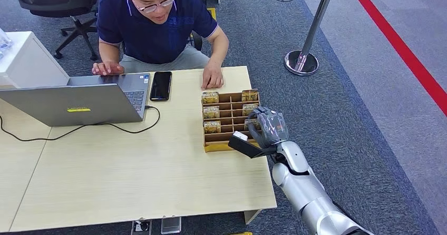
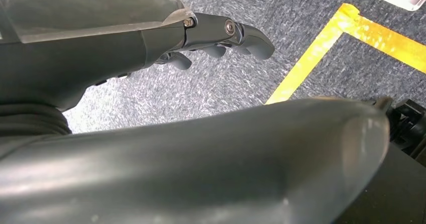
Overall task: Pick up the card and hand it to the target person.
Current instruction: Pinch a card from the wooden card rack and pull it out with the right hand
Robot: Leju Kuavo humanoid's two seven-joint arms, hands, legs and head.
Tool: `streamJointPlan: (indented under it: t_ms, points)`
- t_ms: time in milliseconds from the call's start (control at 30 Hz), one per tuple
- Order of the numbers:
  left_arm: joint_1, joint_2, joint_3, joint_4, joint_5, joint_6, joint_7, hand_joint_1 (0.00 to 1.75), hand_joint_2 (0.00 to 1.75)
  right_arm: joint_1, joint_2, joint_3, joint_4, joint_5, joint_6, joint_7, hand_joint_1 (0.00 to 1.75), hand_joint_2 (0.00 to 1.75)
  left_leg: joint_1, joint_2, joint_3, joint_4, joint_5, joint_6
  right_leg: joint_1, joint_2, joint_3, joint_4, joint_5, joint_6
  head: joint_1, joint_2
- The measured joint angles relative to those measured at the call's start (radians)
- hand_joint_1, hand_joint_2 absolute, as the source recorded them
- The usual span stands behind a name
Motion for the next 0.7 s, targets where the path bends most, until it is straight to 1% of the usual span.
streamJointPlan:
  t_ms: [67,200,333,700]
  points:
    - [0.000,0.000,0.000,0.000,-0.001,0.000,-0.001,0.00,0.00,0.000,0.000,0.000,-0.001,0.001,-0.002,0.000,1.40,1.75,0.000,0.000,0.000,0.000,0.000,0.000,0.000,0.000,0.000,0.000,0.000,0.000,0.000,0.000]
    - [-0.001,0.000,-0.004,0.000,-0.011,0.000,-0.012,0.00,0.00,0.003,-0.001,-0.001,-0.002,0.004,-0.002,0.000,1.46,1.75,0.000,0.000,0.000,0.000,0.000,0.000,0.000,0.000,0.000,0.000,0.000,0.000,0.000,0.000]
    - [-0.001,0.000,-0.007,0.000,-0.020,0.005,-0.025,0.00,1.75,0.004,-0.003,-0.001,-0.003,0.004,-0.002,-0.002,1.45,1.75,0.000,0.000,0.001,0.000,0.000,0.000,0.000,0.000,0.001,0.000,0.001,0.000,0.000,0.000]
    - [-0.001,0.000,-0.021,0.000,-0.039,0.047,-0.025,0.00,1.75,0.007,-0.005,-0.008,-0.003,0.004,-0.002,-0.008,1.48,1.75,0.000,0.000,0.001,0.001,0.000,0.000,0.000,0.000,0.001,0.000,0.001,0.000,0.000,0.000]
